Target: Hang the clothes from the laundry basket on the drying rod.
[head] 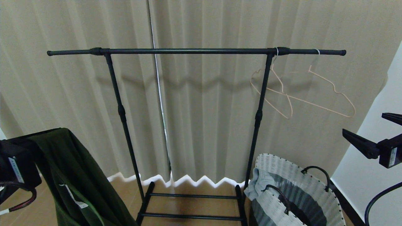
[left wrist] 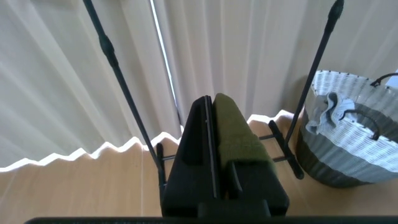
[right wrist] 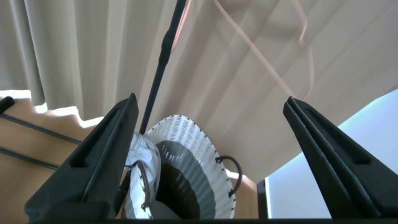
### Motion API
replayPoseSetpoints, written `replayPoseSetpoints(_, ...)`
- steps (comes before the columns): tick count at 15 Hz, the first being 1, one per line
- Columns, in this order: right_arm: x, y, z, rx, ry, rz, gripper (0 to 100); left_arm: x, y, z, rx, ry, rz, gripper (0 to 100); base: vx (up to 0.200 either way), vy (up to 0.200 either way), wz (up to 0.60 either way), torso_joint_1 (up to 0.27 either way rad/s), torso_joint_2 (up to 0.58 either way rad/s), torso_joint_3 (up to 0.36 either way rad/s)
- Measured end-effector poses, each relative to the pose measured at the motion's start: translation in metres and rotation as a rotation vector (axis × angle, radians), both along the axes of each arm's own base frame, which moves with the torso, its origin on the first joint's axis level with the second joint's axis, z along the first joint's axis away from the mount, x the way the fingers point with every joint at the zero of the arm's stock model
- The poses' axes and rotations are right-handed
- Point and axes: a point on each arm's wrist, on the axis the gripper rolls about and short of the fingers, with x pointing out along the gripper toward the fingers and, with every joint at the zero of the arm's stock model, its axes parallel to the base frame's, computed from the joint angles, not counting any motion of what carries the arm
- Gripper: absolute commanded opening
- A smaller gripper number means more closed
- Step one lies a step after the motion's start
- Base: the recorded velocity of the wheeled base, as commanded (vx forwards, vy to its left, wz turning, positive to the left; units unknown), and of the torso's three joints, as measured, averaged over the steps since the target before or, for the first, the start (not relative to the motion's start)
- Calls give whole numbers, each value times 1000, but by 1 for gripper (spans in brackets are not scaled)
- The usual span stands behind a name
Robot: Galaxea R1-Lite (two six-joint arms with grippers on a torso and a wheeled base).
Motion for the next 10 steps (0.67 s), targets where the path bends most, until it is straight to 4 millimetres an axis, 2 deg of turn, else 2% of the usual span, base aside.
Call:
replayPoseSetpoints(2, 0, 0, 0, -1, -1, 0, 100, -1, 0, 0, 13, -5, -3, 0, 0, 0, 0, 200, -454, -256)
replayPoseSetpoints(4, 0, 0, 0, -1, 0, 0, 100, -2, 1, -3, 28, 0, -6, 0, 0, 0, 0, 83, -185, -103)
replayPoseSetpoints(10, 2, 0, -1, -2, 6, 3, 100, -2, 1, -5, 38, -15, -8, 0, 0, 0, 0, 6, -13, -8)
